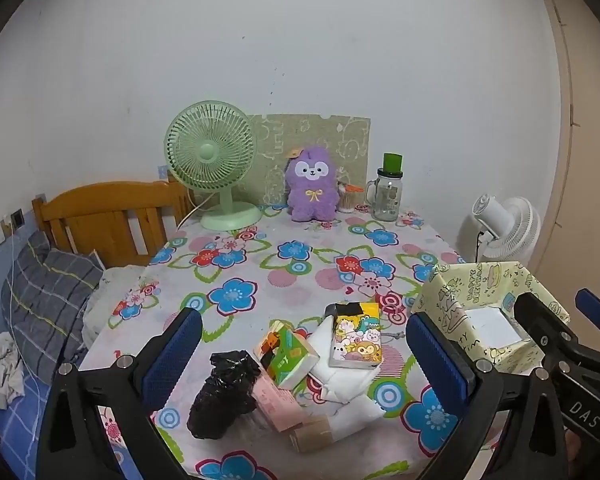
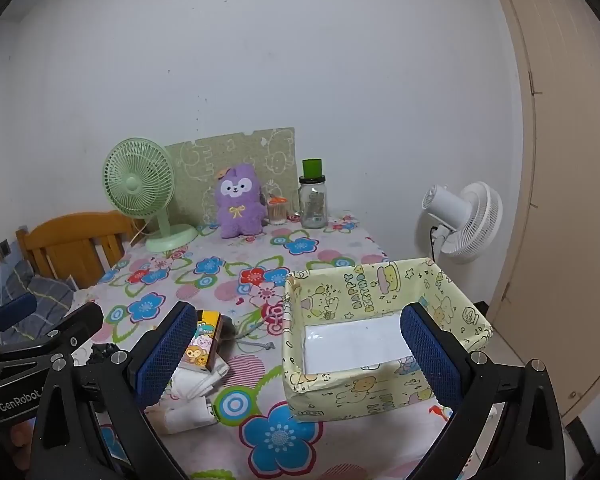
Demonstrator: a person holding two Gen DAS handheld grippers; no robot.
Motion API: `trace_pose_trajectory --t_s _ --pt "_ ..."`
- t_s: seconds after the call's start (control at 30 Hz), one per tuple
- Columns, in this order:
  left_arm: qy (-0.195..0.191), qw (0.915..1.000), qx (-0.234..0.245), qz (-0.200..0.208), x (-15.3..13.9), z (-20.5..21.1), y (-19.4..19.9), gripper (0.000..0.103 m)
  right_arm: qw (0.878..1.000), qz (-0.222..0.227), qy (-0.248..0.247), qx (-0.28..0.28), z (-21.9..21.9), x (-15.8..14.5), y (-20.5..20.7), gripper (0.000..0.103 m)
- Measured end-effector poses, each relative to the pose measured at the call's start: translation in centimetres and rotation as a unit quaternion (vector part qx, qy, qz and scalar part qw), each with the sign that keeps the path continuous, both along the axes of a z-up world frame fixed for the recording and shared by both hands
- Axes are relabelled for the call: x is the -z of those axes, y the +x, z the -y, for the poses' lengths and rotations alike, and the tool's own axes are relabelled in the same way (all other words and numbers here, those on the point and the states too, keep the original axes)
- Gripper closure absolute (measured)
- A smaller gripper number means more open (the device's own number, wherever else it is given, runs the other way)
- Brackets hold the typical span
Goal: Organize soft objects
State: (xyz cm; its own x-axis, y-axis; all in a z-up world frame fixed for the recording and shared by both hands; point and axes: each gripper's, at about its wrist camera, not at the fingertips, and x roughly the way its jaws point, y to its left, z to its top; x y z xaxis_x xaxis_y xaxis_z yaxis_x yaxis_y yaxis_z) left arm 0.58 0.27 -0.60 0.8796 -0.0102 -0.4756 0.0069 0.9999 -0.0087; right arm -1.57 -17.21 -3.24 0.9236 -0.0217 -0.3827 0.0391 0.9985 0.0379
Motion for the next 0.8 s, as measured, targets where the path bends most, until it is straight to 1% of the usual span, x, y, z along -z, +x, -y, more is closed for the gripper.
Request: trace_pose_trajectory --t_s 0.33,0.8 --pt "-0.001 1.0000 0.002 0.003 -0.01 -0.16 -0.08 0.001 1.000 0.008 -0.001 0.003 -0.05 -0.20 -0.24 0.000" --pt "0.003 1.0000 0.003 0.008 -0.09 -0.07 -0.21 0.001 1.000 0.006 0.000 0.002 -0.04 -0.16 -0.28 0.000"
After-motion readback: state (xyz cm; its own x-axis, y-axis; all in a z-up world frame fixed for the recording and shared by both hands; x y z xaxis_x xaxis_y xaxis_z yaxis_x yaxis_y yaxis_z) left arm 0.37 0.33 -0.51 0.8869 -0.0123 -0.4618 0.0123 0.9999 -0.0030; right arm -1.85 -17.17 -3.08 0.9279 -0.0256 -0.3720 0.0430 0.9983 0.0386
